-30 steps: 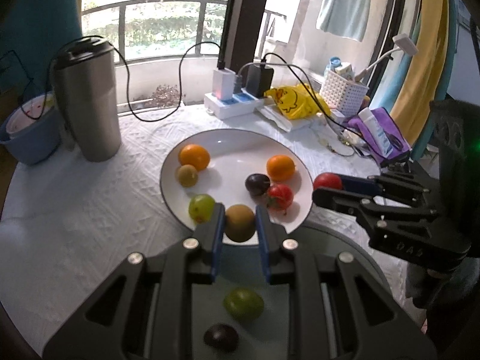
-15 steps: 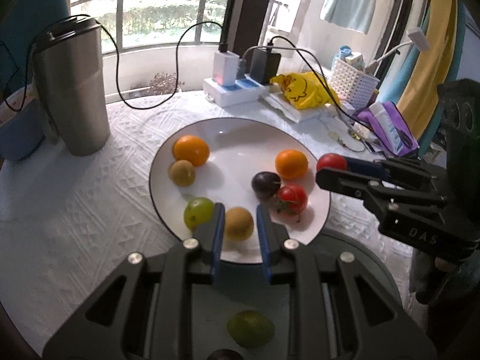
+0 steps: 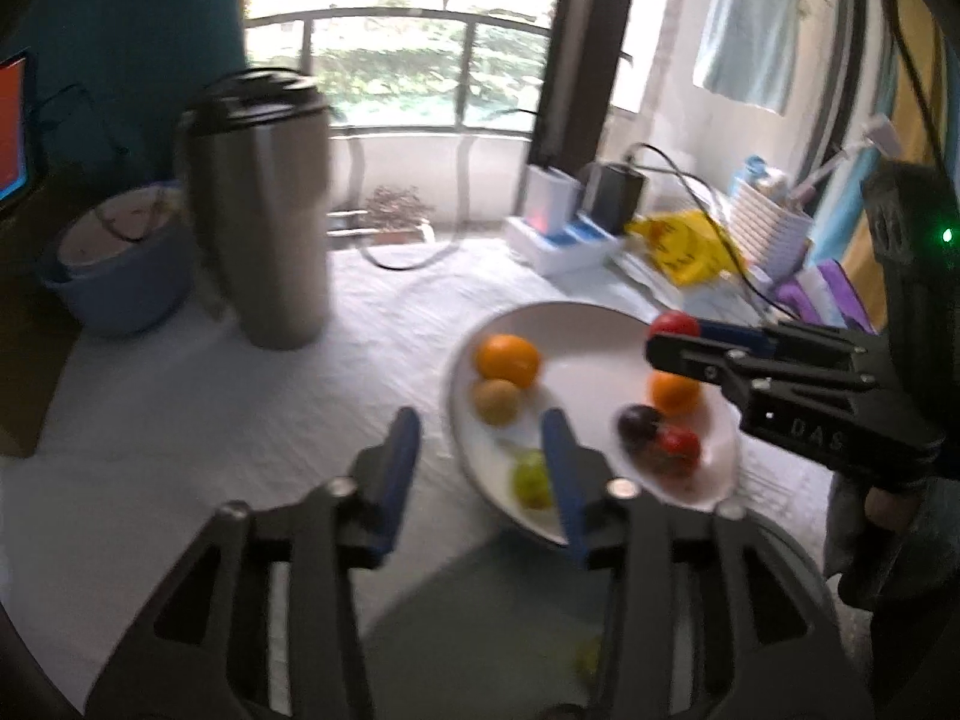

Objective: Organize fruits
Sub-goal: 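Open the left tool to drop the yellow fruit while the right tool releases the tomato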

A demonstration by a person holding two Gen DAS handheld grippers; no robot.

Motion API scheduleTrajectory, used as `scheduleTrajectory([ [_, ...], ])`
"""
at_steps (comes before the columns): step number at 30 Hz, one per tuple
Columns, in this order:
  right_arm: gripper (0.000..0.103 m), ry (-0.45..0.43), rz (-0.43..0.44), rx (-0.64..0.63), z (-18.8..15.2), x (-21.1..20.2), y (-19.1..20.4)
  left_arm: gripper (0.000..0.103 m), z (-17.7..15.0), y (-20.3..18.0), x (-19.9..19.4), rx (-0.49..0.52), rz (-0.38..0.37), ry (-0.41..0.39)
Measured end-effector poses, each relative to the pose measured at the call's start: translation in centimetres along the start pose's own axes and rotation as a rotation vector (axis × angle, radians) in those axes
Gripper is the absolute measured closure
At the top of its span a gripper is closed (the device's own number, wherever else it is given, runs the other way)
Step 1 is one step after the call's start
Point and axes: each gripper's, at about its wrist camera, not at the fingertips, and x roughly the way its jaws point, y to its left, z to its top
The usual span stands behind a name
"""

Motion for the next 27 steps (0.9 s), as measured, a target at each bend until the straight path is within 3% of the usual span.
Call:
scheduleTrajectory([
  [5,0.074,0.027,-0.032,0.029,1.0,2.6,-0.1,0.056,0.0,2.5,0.2,-0.044,0.076,-0.017],
  [15,0.074,0.074,-0.075,0.071,1.2,5.6,-0.8,0.056,-0.7,4.8,1.0,-0.114,0.120,0.001],
  [20,0.073,0.067,-0.086,0.081,1.2,5.2,-0.8,0.056,-0.9,4.6,0.7,-0.113,0.126,-0.002],
  [23,0.063,0.054,-0.086,0.084,1.3,4.4,-0.6,0.056,-0.9,4.1,0.3,-0.106,0.125,-0.004],
  [27,0.063,0.037,-0.077,0.082,1.1,3.1,-0.1,0.056,-0.9,3.4,-0.7,-0.093,0.117,-0.020],
])
